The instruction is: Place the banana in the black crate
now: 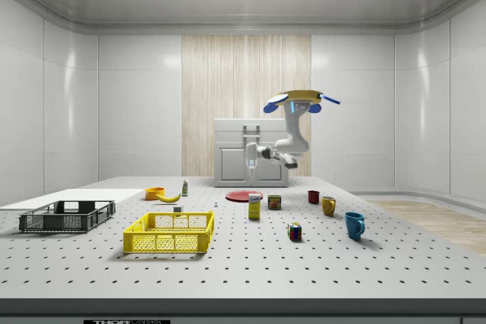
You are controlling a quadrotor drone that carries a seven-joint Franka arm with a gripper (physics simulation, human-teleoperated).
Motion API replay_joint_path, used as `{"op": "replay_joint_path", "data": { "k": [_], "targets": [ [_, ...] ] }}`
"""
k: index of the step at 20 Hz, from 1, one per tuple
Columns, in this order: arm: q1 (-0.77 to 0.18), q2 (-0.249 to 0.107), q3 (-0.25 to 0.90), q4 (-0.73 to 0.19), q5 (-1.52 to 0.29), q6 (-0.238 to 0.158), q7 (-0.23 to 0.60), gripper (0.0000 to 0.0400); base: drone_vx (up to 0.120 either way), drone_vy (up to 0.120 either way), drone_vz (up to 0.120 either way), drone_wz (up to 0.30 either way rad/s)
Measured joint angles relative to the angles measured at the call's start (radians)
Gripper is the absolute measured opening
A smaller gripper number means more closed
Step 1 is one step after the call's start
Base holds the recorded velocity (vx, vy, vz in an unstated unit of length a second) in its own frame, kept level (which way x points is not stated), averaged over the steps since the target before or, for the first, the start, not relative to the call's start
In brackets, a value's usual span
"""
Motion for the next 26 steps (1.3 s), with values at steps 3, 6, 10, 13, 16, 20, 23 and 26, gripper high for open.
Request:
{"op": "replay_joint_path", "data": {
  "k": [3,6,10,13,16,20,23,26],
  "targets": [
    [-0.003,-0.012,0.003,0.001,0.006,0.011,0.003,0.04,0.12,0.0,0.0,0.0],
    [-0.006,-0.023,0.006,0.001,0.011,0.022,0.006,0.04,0.12,0.0,-0.12,0.0],
    [-0.011,-0.038,0.009,0.002,0.018,0.035,0.01,0.04,0.12,0.0,-0.03,0.0],
    [-0.013,-0.049,0.011,0.003,0.023,0.045,0.012,0.04,0.12,0.0,-0.093,0.0],
    [-0.016,-0.059,0.014,0.003,0.028,0.055,0.015,0.04,0.12,0.0,-0.12,0.0],
    [-0.02,-0.073,0.017,0.004,0.034,0.068,0.018,0.04,0.12,0.0,-0.05,0.0],
    [-0.022,-0.082,0.019,0.005,0.038,0.076,0.02,0.04,0.12,0.0,-0.093,0.0],
    [-0.024,-0.092,0.02,0.005,0.042,0.085,0.022,0.04,0.12,0.0,-0.053,0.0]
  ]
}}
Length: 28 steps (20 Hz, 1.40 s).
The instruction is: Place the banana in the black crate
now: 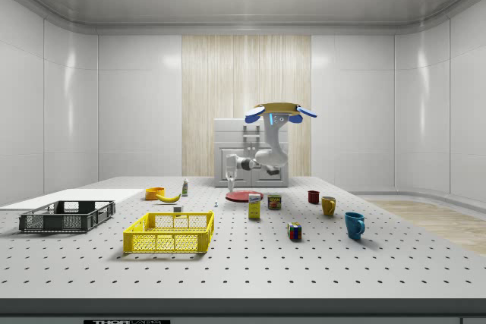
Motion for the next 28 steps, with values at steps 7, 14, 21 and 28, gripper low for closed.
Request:
{"op": "replay_joint_path", "data": {
  "k": [7,14,21,28],
  "targets": [
    [-0.005,-0.021,0.004,0.001,0.009,0.019,0.004,0.04,0.12,0.0,-0.057,0.0],
    [-0.01,-0.04,0.008,0.002,0.017,0.037,0.008,0.04,0.12,0.0,0.0,0.0],
    [-0.014,-0.057,0.011,0.003,0.025,0.053,0.012,0.04,0.12,0.0,0.0,0.0],
    [-0.018,-0.073,0.014,0.004,0.032,0.068,0.015,0.04,0.12,0.0,0.0,0.0]
  ]
}}
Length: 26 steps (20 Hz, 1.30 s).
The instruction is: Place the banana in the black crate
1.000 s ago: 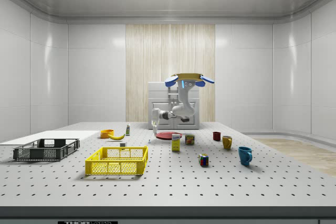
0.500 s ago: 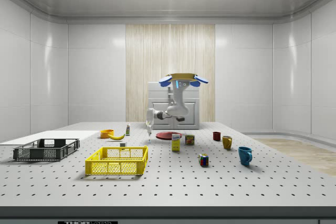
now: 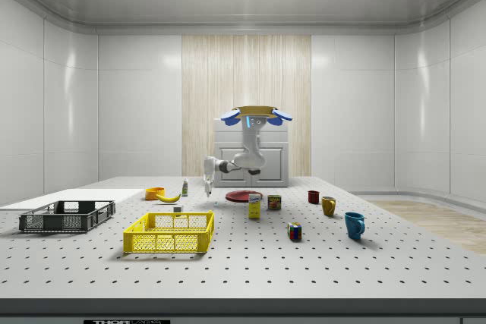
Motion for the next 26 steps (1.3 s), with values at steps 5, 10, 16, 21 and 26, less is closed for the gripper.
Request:
{"op": "replay_joint_path", "data": {
  "k": [5,10,16,21,26],
  "targets": [
    [-0.002,-0.011,0.002,0.001,0.004,0.01,0.002,0.04,0.12,0.0,0.0,0.0],
    [-0.005,-0.021,0.003,0.001,0.009,0.019,0.004,0.04,0.12,0.0,0.0,0.0],
    [-0.007,-0.032,0.005,0.001,0.013,0.03,0.006,0.04,0.12,0.0,0.0,0.0],
    [-0.009,-0.041,0.007,0.002,0.017,0.038,0.008,0.04,0.12,0.0,0.0,0.0],
    [-0.011,-0.049,0.008,0.002,0.02,0.045,0.009,0.04,0.12,0.0,0.0,0.0]
  ]
}}
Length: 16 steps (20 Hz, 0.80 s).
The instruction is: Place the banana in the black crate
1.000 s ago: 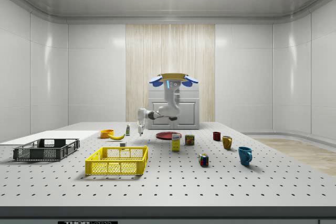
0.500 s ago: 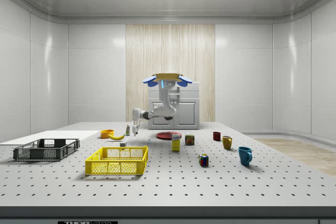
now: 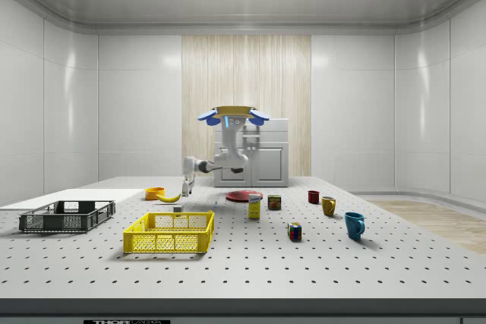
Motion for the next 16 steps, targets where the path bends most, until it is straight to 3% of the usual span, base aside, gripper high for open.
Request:
{"op": "replay_joint_path", "data": {
  "k": [16],
  "targets": [
    [-0.005,-0.022,0.003,0.001,0.009,0.021,0.004,0.04,0.12,0.0,0.0,0.0]
  ]
}}
